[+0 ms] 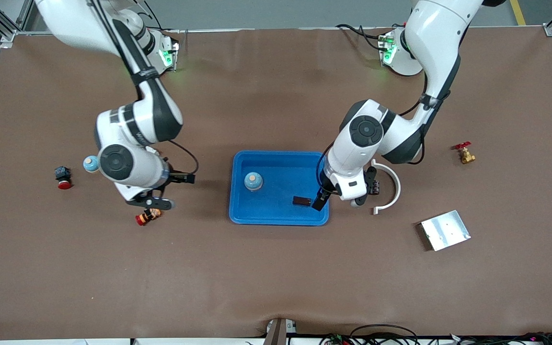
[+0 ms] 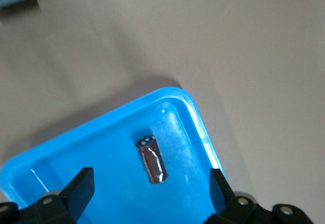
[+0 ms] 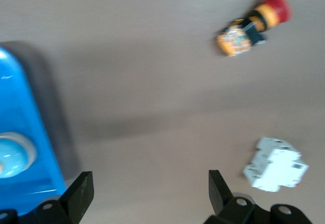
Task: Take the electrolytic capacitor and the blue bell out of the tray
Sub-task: 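Move both grippers back over the blue tray, then grasp the second capacitor with the left gripper while the right grasps the bell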
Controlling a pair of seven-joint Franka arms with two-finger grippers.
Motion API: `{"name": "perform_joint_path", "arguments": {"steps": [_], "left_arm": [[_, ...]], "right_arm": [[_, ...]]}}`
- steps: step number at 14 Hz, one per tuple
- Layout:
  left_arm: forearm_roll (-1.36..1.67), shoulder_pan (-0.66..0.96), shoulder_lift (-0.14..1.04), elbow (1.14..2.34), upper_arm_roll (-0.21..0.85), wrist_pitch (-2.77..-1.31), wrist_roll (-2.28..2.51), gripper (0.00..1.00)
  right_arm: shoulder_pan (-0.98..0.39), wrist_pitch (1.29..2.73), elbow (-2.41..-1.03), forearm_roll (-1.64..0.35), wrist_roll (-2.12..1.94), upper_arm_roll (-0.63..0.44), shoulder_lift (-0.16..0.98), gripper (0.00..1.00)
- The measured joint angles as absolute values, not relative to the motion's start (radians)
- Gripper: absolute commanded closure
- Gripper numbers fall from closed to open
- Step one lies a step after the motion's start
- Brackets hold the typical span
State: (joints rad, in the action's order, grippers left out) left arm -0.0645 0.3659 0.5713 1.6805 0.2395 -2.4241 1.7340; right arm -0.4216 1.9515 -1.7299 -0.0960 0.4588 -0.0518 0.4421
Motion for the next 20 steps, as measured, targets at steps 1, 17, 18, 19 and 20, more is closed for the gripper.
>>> {"name": "perform_joint_path", "arguments": {"steps": [1, 17, 18, 19, 20], "left_arm": [[-0.064, 0.372, 0.593, 1.659, 0.239, -2.424, 1.763, 0.0], [-0.066, 0.549, 0.84, 1.42, 0.115, -2.338, 1.987, 0.0], [-0.066, 0.553, 0.847, 1.417, 0.111, -2.338, 1.987, 0.0], [-0.066, 0.554, 0.852, 1.415, 0.11, -2.338, 1.987, 0.0], [-0.066, 0.554, 0.856, 1.414, 0.11, -2.338, 1.987, 0.0]], "right_arm": [[-0.448, 1.963, -1.716, -0.096, 0.471, -0.046, 0.458, 0.0], [-0.552, 2.112, -1.661, -0.156, 0.517, 0.001, 0.564, 0.0], [-0.553, 2.113, -1.652, -0.156, 0.517, 0.0, 0.571, 0.0], [-0.548, 2.113, -1.642, -0.156, 0.517, -0.003, 0.576, 0.0], [-0.54, 2.11, -1.632, -0.156, 0.517, -0.006, 0.578, 0.0]]}}
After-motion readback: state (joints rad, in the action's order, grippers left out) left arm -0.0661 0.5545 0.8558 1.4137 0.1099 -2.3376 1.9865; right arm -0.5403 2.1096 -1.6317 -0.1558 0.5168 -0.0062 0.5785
